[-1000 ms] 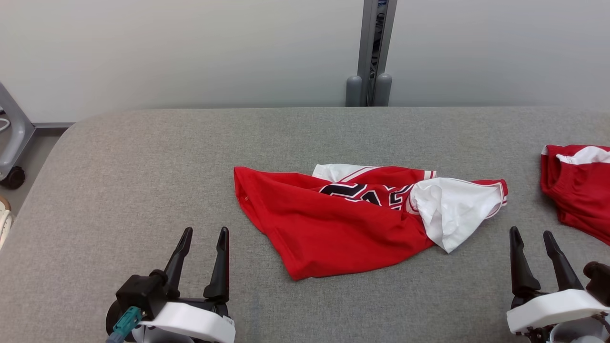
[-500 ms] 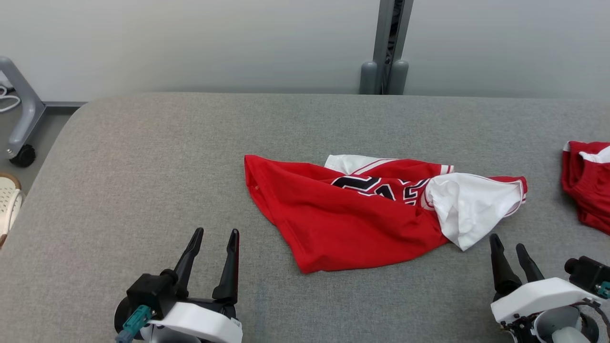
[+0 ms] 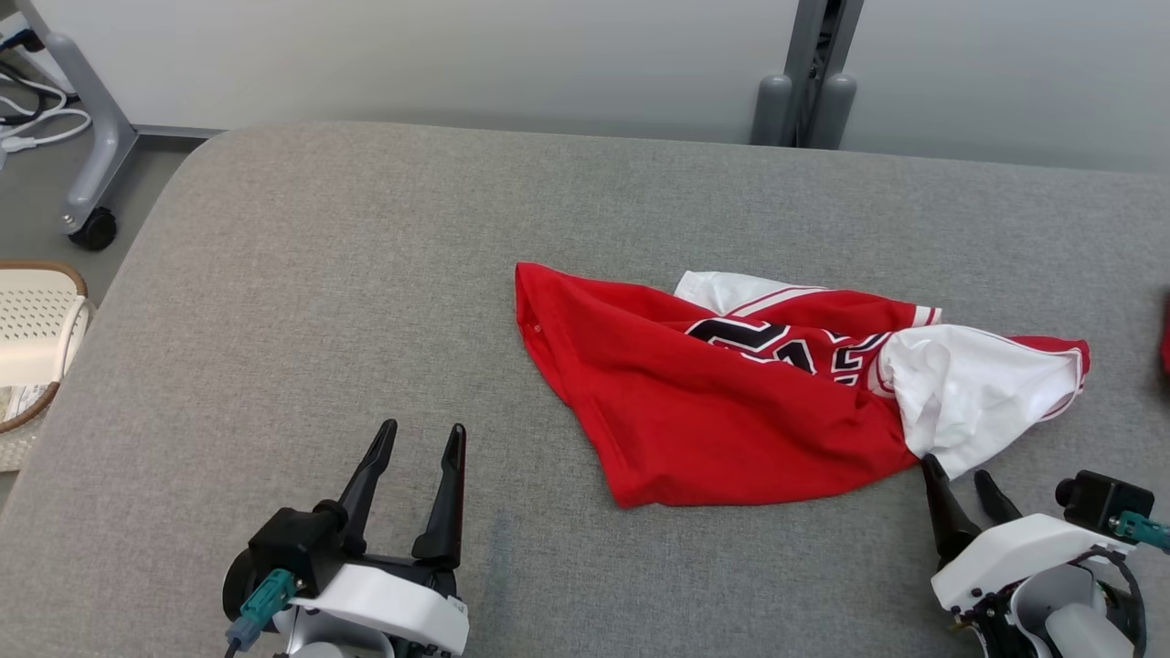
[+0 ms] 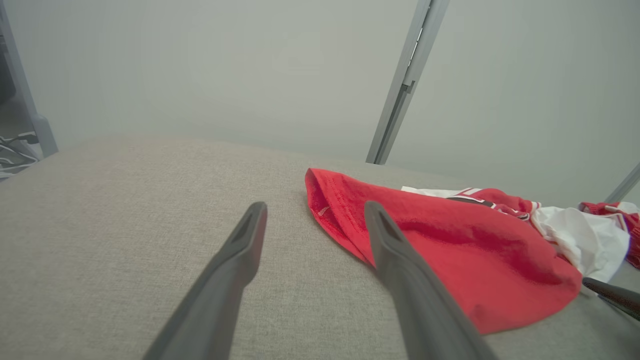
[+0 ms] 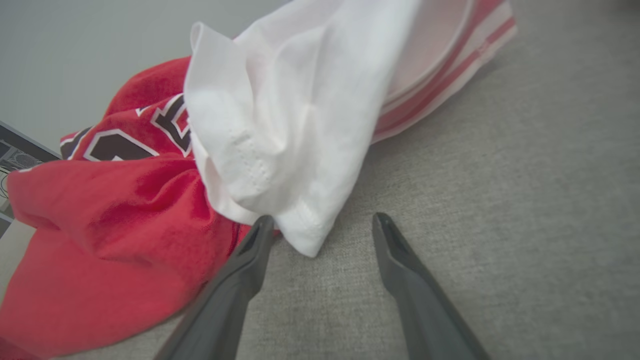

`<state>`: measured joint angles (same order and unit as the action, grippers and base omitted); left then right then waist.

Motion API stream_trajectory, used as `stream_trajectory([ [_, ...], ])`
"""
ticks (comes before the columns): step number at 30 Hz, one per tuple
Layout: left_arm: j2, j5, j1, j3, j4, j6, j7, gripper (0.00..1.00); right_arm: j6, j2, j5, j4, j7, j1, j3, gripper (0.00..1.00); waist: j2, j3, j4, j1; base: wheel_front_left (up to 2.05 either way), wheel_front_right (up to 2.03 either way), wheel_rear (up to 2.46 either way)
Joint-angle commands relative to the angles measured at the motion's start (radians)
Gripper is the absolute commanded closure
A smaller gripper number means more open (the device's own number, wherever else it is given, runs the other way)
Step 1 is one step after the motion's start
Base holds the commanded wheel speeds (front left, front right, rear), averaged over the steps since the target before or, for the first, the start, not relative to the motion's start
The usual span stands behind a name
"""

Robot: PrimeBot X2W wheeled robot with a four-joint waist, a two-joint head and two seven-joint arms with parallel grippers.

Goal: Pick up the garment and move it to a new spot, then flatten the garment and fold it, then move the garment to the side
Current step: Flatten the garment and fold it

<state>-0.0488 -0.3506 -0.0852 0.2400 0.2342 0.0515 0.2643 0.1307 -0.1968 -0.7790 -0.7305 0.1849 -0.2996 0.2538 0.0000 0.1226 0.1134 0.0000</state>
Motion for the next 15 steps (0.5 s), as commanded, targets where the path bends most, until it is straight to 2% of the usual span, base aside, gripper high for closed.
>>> stream_trajectory([
  [1, -0.004, 0.008, -0.015, -0.004, 0.001, 0.001, 0.000, 0.00, 0.000, -0.010, -0.016, -0.013, 0.004, -0.014, 0.016, 0.00, 0.0000, 0.004, 0.007, 0.0000, 0.00, 0.00, 0.00],
  [3, -0.004, 0.007, -0.018, -0.006, 0.000, 0.000, 0.000, 0.00, 0.000, -0.014, -0.033, -0.023, 0.006, -0.018, 0.035, 0.01, 0.0000, 0.007, 0.010, 0.0000, 0.00, 0.00, 0.00],
  [4, -0.004, 0.006, -0.020, -0.007, -0.001, -0.001, 0.000, 0.00, 0.000, -0.016, -0.042, -0.027, 0.008, -0.021, 0.043, 0.13, 0.0000, 0.008, 0.012, 0.0000, 0.00, 0.00, 0.00],
  [6, -0.004, 0.004, -0.021, -0.009, -0.002, -0.002, 0.000, 0.00, 0.000, -0.019, -0.056, -0.034, 0.013, -0.030, 0.060, 0.46, 0.0000, 0.009, 0.012, 0.0000, 0.00, 0.00, 0.00],
  [7, -0.004, 0.003, -0.022, -0.010, -0.002, -0.003, 0.000, 0.00, 0.000, -0.021, -0.064, -0.037, 0.018, -0.034, 0.067, 0.68, 0.0000, 0.009, 0.011, 0.0000, 0.00, 0.00, 0.00],
  [8, -0.004, 0.002, -0.023, -0.010, -0.002, -0.004, 0.000, 0.00, 0.000, -0.023, -0.071, -0.038, 0.021, -0.038, 0.073, 1.00, 0.0000, 0.010, 0.010, 0.0000, 0.00, 0.00, 0.00],
  [15, -0.004, -0.004, -0.022, -0.011, 0.001, -0.008, 0.000, 0.00, 0.000, -0.053, -0.095, -0.043, 0.047, -0.044, 0.118, 1.00, 0.0000, 0.004, -0.006, 0.0000, 0.00, 0.00, 0.00],
])
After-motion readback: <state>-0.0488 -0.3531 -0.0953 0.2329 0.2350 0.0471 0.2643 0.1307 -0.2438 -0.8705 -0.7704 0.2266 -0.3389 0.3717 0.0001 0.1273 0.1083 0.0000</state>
